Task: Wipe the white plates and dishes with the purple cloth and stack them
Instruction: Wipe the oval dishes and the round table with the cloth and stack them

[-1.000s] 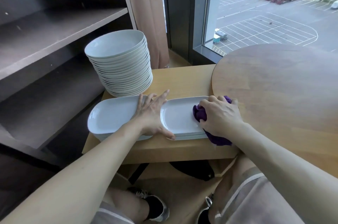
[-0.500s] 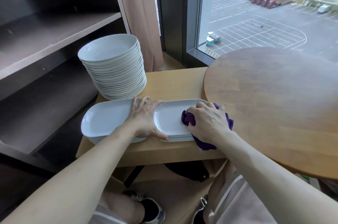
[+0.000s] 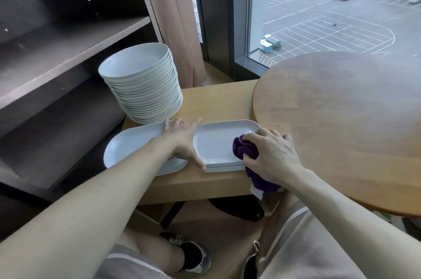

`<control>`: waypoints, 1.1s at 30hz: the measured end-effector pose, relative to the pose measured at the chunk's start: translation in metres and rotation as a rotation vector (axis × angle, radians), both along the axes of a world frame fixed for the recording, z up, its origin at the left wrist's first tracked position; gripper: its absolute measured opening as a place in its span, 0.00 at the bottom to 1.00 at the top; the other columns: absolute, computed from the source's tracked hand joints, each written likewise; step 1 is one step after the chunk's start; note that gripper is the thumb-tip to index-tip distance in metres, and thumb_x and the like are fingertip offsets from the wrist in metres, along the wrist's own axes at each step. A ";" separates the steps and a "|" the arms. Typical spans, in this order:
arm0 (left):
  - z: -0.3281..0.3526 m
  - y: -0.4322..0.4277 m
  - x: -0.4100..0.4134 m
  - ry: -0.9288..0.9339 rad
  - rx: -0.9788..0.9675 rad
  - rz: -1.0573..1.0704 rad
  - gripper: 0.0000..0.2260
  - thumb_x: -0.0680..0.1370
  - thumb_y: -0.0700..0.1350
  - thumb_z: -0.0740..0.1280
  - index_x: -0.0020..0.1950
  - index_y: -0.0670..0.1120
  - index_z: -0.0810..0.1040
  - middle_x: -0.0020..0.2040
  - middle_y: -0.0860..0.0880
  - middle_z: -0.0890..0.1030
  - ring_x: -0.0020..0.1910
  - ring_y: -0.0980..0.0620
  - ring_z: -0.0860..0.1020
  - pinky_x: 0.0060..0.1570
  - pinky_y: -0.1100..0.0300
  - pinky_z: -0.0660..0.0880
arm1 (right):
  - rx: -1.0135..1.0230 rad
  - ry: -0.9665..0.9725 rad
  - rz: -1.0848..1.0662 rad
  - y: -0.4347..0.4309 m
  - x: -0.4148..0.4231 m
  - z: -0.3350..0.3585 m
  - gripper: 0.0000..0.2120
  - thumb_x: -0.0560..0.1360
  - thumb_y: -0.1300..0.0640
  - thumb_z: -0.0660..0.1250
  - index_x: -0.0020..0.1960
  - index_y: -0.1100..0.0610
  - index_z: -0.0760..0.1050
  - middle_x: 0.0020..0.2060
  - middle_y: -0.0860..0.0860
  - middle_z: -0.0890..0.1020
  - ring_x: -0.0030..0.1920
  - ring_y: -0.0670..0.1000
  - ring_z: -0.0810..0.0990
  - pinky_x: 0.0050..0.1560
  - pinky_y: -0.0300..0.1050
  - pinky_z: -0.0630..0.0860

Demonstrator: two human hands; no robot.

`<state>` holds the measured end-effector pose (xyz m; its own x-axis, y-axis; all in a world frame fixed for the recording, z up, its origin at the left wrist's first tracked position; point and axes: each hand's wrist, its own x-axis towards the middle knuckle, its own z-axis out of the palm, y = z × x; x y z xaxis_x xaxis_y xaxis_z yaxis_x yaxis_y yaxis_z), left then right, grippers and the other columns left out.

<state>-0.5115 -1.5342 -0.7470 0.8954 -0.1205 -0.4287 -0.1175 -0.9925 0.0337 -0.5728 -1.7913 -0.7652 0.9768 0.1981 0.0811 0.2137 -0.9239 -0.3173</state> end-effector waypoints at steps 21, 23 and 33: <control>0.021 -0.055 0.019 -0.061 -0.047 -0.016 0.44 0.68 0.47 0.80 0.74 0.49 0.55 0.71 0.47 0.65 0.68 0.46 0.65 0.67 0.48 0.70 | 0.019 -0.042 0.051 -0.002 0.010 -0.012 0.18 0.76 0.41 0.63 0.65 0.42 0.75 0.57 0.46 0.77 0.58 0.54 0.73 0.57 0.55 0.64; 0.017 -0.058 0.014 -0.026 -0.111 0.025 0.45 0.70 0.48 0.79 0.78 0.48 0.53 0.75 0.48 0.61 0.74 0.46 0.60 0.73 0.47 0.65 | 0.034 -0.038 0.039 -0.003 0.011 -0.013 0.18 0.76 0.41 0.63 0.64 0.42 0.75 0.57 0.46 0.77 0.58 0.53 0.73 0.56 0.54 0.63; 0.021 -0.053 0.006 -0.267 -0.157 0.028 0.25 0.77 0.35 0.55 0.73 0.50 0.64 0.64 0.46 0.66 0.57 0.45 0.71 0.53 0.53 0.66 | 0.050 -0.049 0.039 -0.003 0.012 -0.013 0.17 0.75 0.41 0.64 0.62 0.43 0.76 0.54 0.46 0.77 0.58 0.54 0.74 0.54 0.54 0.62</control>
<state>-0.5058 -1.5875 -0.7258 0.9777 -0.1408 -0.1556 -0.1160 -0.9805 0.1586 -0.5611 -1.7943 -0.7785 0.9632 0.2301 0.1389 0.2652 -0.8979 -0.3513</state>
